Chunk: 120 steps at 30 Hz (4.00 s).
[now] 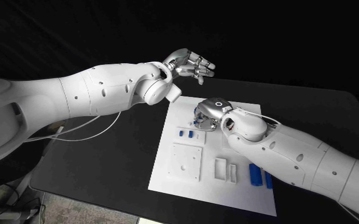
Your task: Assemble the parts on the task board
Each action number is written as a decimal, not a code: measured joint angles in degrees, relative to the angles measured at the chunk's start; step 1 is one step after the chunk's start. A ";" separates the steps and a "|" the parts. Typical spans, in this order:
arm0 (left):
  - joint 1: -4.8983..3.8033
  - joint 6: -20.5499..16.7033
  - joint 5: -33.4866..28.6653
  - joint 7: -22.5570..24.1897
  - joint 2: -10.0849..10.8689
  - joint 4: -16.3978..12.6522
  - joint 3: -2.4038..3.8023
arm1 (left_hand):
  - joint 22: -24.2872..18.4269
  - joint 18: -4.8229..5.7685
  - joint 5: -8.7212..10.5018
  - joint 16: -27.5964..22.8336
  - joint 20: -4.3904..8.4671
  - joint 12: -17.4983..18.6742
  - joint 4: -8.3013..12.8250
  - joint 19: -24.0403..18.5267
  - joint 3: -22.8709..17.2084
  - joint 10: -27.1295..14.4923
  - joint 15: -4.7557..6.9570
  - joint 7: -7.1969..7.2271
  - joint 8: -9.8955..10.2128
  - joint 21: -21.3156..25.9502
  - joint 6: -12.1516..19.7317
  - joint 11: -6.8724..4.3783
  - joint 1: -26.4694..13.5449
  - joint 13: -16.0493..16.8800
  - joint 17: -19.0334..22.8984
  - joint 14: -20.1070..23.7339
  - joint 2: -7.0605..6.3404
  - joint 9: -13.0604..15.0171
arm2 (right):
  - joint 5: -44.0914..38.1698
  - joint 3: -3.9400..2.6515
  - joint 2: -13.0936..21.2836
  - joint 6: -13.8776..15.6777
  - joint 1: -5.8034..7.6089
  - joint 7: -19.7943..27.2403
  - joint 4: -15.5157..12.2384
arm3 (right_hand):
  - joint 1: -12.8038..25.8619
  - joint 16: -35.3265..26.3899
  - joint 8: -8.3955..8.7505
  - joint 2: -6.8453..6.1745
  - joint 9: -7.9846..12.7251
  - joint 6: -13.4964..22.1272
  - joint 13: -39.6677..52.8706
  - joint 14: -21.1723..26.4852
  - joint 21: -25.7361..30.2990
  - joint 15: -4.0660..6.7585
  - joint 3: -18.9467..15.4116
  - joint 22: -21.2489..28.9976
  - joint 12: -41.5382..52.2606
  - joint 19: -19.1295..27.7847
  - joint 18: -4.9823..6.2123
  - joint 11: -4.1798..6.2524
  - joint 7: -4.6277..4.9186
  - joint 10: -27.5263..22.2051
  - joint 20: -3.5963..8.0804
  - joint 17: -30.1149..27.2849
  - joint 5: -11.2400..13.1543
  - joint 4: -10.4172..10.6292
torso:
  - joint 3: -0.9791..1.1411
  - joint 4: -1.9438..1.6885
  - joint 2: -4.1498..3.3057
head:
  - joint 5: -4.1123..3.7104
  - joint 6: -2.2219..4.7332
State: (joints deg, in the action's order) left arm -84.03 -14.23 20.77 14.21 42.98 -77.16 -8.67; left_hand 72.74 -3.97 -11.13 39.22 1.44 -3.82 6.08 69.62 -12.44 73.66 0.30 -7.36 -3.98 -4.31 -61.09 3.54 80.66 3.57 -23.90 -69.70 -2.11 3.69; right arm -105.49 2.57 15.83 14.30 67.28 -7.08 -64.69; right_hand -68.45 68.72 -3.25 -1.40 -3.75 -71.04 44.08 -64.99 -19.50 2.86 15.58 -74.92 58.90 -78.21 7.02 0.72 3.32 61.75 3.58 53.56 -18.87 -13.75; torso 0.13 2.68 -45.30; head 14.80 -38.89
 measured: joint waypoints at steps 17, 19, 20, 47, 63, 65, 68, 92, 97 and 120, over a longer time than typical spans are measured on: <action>0.00 -0.42 -0.73 0.03 -0.36 0.00 0.01 | -0.19 0.00 0.00 0.00 0.00 0.00 0.00 0.00 0.00 0.00 0.00 0.00 0.00 0.00 0.00 0.00 0.00 0.00 0.10 0.00 0.00 0.00 | -0.33 0.10 -0.89 0.00 -0.05 -0.11 0.46 | 0.00 -0.28 -0.23 0.00 -0.04 0.09 -0.01 0.00 0.00 0.00 0.15 0.00 0.01 0.00 0.00 0.00 0.08 0.00 0.00 0.00 0.00 0.15 | 0.09 0.07 0.02 | 0.42 -0.08; 0.00 -0.44 -0.75 0.03 -0.45 0.01 0.01 | -0.19 0.00 0.00 0.00 0.00 0.00 0.00 0.00 0.00 0.00 0.00 0.00 0.00 0.00 0.00 0.00 0.00 0.00 0.10 0.00 0.00 0.00 | -0.35 0.10 -0.99 0.00 -0.06 -0.12 0.48 | 0.00 -0.28 -0.23 0.00 -0.03 0.09 -0.01 0.00 0.00 0.00 0.15 0.00 0.01 0.00 0.00 0.00 0.08 0.00 0.00 0.00 0.00 0.15 | 0.09 0.06 0.02 | 0.47 -0.13; 0.00 -0.44 -0.76 0.03 -0.47 0.02 0.01 | -0.19 0.00 0.00 0.00 0.00 0.00 0.00 0.00 0.00 0.00 0.00 0.00 0.00 0.00 0.00 0.00 0.00 0.00 0.10 0.00 0.00 0.00 | -0.37 0.10 -1.03 0.00 -0.06 -0.12 0.48 | 0.00 -0.28 -0.23 0.00 -0.03 0.09 -0.01 0.00 0.00 0.00 0.15 0.00 0.01 0.00 0.00 0.00 0.09 0.00 0.00 0.00 0.00 0.15 | 0.09 0.06 0.02 | 0.49 -0.17; -0.01 -0.55 -0.94 0.05 -0.63 -0.03 0.01 | -0.42 0.00 0.00 0.00 0.00 0.00 -0.31 0.00 -0.31 0.00 0.00 0.00 0.00 0.00 0.00 0.00 0.00 0.00 0.14 0.00 0.00 0.00 | -0.60 0.16 -1.90 -0.01 -0.27 -0.16 1.07 | 0.00 -0.28 -0.22 0.00 0.00 0.11 -0.02 0.00 0.22 0.00 0.42 0.00 0.01 -0.20 0.00 0.00 0.10 0.00 0.20 -0.05 0.01 -0.12 | 0.16 0.14 0.00 | 1.06 -0.52; -0.01 -0.53 -0.97 0.02 -0.63 -0.07 0.01 | -0.69 0.00 0.00 0.00 0.19 0.00 -0.61 0.18 -0.33 0.00 0.00 0.00 0.00 0.00 0.00 0.00 0.00 0.00 0.14 0.00 0.00 0.00 | -0.68 0.16 -2.08 0.52 -0.28 -0.24 0.79 | 0.01 -0.55 -0.19 -0.01 -0.04 0.13 -0.02 0.00 0.44 0.00 0.88 0.00 -0.24 -0.20 0.00 0.00 0.12 0.00 0.19 -0.23 0.01 -0.58 | 0.13 0.13 0.03 | 1.22 -0.60; -0.01 -0.53 -0.97 0.01 -0.63 -0.07 0.01 | -0.69 0.00 0.00 0.00 0.21 0.00 -0.62 0.20 -0.33 0.00 0.00 0.00 0.00 0.00 0.00 0.00 0.00 0.00 0.14 0.00 0.00 0.00 | -0.69 0.16 -2.10 0.66 -0.28 -0.24 0.69 | 0.27 -1.38 -0.19 -0.27 -0.06 0.38 -0.07 0.45 0.87 -0.24 1.31 0.00 -0.59 -0.20 0.00 -0.14 0.37 -0.14 0.19 -1.02 0.01 -0.81 | 0.13 0.13 0.03 | 1.24 -0.61; -0.01 -0.53 -0.97 0.00 -0.63 -0.07 0.01 | -0.75 0.00 0.00 0.00 0.21 0.00 -0.62 0.20 -0.33 0.00 0.00 0.20 0.00 0.00 0.20 0.00 0.00 0.00 0.14 0.00 0.00 0.00 | -0.71 0.16 -2.17 0.82 -0.28 -0.24 0.59 | 0.27 -1.61 -0.19 -0.27 -0.07 0.38 -0.20 0.68 0.90 -0.25 1.43 -0.01 -0.59 -0.20 0.00 -0.32 0.37 -0.32 0.19 -1.67 0.01 -0.82 | 0.13 0.13 0.03 | 1.31 -0.61; -0.02 -0.51 -0.99 -0.06 -0.66 -0.12 0.01 | -0.81 -0.01 0.00 0.00 -0.01 0.00 -0.61 0.41 -0.33 0.00 0.00 0.20 0.00 0.00 0.20 0.00 0.00 0.00 0.13 0.00 0.00 0.00 | -0.71 0.16 -2.51 1.03 -0.29 0.36 0.66 | 0.04 -5.50 -0.18 -0.50 -0.04 0.74 -10.13 3.21 6.25 -0.52 4.57 0.56 -7.92 1.15 0.01 -0.53 0.71 -1.34 -0.32 -8.93 1.53 -2.11 | 0.13 0.12 0.01 | 1.64 -0.80; -0.03 -0.51 -0.99 -0.06 -0.66 -0.14 0.01 | -0.81 0.00 0.00 0.00 -0.01 0.00 -0.61 0.41 -0.33 0.00 0.00 0.20 0.00 0.00 0.20 0.00 0.00 0.00 0.13 0.00 0.00 0.00 | -0.70 0.16 -2.59 1.01 -0.29 0.53 0.66 | 0.04 -5.50 -0.18 -0.50 -0.03 0.74 -11.00 3.21 6.99 -0.52 5.14 0.31 -7.91 1.15 0.01 -0.53 0.71 -1.34 -0.32 -9.67 1.78 -2.00 | 0.13 0.12 0.01 | 1.74 -0.83; -0.04 -0.51 -1.00 -0.10 -0.65 -0.21 0.02 | -0.80 0.00 -0.22 0.00 -0.01 0.00 -0.95 0.41 -0.39 0.00 0.00 0.20 0.00 0.00 0.20 0.00 0.00 0.00 0.13 0.00 0.00 0.00 | -0.23 0.17 -2.89 0.97 -0.40 1.28 1.10 | -0.19 -14.29 -0.19 -1.48 0.00 2.75 -27.09 1.80 12.65 -0.81 7.13 3.14 -31.02 -0.01 -0.06 -0.93 1.69 7.53 -0.41 -17.77 1.78 -2.08 | 0.15 0.18 0.03 | 2.07 -1.08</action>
State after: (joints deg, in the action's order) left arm -84.07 -14.75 19.78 14.11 42.33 -77.37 -8.65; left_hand 71.94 -3.98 -11.35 39.22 1.43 -3.82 5.13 70.03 -12.83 73.67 0.30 -7.16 -3.98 -4.31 -60.89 3.55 80.66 3.57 -23.77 -69.70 -2.11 3.68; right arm -105.72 2.74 12.95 15.27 66.88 -5.80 -63.59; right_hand -68.64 54.42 -3.44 -2.88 -3.74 -68.29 16.99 -63.19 -6.85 2.05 22.71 -71.77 27.88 -78.21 6.96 -0.21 5.01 69.27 3.17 35.79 -17.09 -15.82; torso 0.29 2.85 -45.27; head 16.86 -39.97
